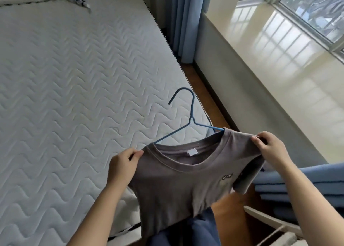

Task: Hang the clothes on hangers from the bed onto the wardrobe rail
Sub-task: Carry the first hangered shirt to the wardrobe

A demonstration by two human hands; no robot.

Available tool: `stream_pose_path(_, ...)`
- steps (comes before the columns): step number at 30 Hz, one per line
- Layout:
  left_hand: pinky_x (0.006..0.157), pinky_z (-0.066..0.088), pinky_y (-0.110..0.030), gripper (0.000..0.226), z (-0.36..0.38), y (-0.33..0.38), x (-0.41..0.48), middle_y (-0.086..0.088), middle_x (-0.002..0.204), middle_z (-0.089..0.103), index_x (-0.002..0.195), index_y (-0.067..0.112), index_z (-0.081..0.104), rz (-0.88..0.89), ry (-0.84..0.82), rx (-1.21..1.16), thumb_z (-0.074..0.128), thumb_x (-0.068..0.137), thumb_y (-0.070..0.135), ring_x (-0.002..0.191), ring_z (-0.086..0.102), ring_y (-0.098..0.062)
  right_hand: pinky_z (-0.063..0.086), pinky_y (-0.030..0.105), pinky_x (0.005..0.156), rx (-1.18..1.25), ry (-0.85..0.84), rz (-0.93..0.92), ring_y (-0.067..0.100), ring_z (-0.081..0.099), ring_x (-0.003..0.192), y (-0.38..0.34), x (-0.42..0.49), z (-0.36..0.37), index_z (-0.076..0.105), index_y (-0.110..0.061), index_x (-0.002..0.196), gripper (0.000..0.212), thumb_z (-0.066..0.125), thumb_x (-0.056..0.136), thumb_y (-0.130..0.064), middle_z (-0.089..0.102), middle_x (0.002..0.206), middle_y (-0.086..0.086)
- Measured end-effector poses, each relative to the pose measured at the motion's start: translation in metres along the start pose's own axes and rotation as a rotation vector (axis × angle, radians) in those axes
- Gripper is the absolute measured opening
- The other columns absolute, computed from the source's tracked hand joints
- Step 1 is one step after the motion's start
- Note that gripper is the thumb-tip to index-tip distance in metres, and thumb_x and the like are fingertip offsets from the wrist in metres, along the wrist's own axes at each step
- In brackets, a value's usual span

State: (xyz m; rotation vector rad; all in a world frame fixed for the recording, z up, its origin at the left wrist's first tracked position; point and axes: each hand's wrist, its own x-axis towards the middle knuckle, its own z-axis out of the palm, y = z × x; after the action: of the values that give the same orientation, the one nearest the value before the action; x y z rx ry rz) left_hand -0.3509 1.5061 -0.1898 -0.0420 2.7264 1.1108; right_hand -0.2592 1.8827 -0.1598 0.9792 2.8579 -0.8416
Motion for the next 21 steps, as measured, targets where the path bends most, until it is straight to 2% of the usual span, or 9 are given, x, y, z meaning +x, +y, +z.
stream_pose_path(4, 0.067, 0.039, -0.03, 0.02, 0.019, 0.004, 0.04, -0.012, 0.083, 0.07, 0.081, 0.008, 0.067, -0.096, -0.009, -0.022, 0.059, 0.086, 0.025, 0.082, 0.061, -0.031, 0.031, 0.028, 0.073, -0.033, -0.074, -0.041, 0.023, 0.05, 0.086, -0.01, 0.068, 0.019, 0.058, -0.01, 0.083, 0.014, 0.056, 0.089, -0.022, 0.056, 0.086, 0.006)
stream_pose_path(8, 0.064, 0.036, -0.031, 0.025, 0.036, 0.002, 0.087, -0.008, 0.069, 0.059, 0.066, 0.017, 0.056, -0.185, -0.075, 0.049, 0.055, 0.088, 0.029, 0.082, 0.059, -0.034, 0.032, 0.028, 0.073, -0.072, -0.184, -0.046, 0.025, 0.05, 0.085, -0.016, 0.136, 0.051, 0.061, -0.008, 0.088, 0.019, 0.055, 0.09, -0.026, 0.059, 0.09, 0.01)
stream_pose_path(11, 0.067, 0.039, -0.031, 0.024, 0.052, 0.002, 0.132, -0.012, 0.085, 0.066, 0.082, 0.01, 0.062, -0.209, -0.097, 0.121, 0.052, 0.09, 0.03, 0.086, 0.059, -0.031, 0.033, 0.028, 0.071, -0.088, -0.229, -0.043, 0.024, 0.049, 0.083, -0.016, 0.185, 0.078, 0.063, -0.005, 0.092, 0.024, 0.054, 0.09, -0.027, 0.063, 0.097, 0.017)
stream_pose_path(13, 0.069, 0.04, -0.032, 0.025, 0.07, -0.004, 0.166, -0.014, 0.092, 0.067, 0.087, 0.009, 0.061, -0.209, -0.11, 0.196, 0.049, 0.091, 0.03, 0.087, 0.058, -0.032, 0.033, 0.029, 0.07, -0.106, -0.253, -0.049, 0.03, 0.054, 0.087, -0.015, 0.221, 0.1, 0.063, -0.003, 0.092, 0.025, 0.053, 0.091, -0.026, 0.064, 0.099, 0.02)
stream_pose_path(18, 0.071, 0.038, -0.034, 0.027, 0.116, -0.028, 0.255, -0.022, 0.097, 0.066, 0.088, 0.002, 0.06, -0.171, -0.072, 0.292, 0.048, 0.092, 0.026, 0.092, 0.058, -0.037, 0.034, 0.03, 0.069, -0.124, -0.257, -0.073, 0.035, 0.057, 0.094, -0.012, 0.301, 0.158, 0.06, -0.006, 0.087, 0.023, 0.051, 0.092, -0.026, 0.064, 0.1, 0.021)
stream_pose_path(21, 0.072, 0.04, -0.034, 0.026, 0.141, -0.048, 0.302, -0.022, 0.095, 0.067, 0.089, 0.003, 0.061, -0.171, -0.026, 0.296, 0.05, 0.091, 0.026, 0.09, 0.059, -0.037, 0.033, 0.029, 0.07, -0.11, -0.238, -0.079, 0.035, 0.057, 0.096, -0.011, 0.344, 0.193, 0.062, -0.002, 0.093, 0.026, 0.051, 0.092, -0.026, 0.064, 0.102, 0.021)
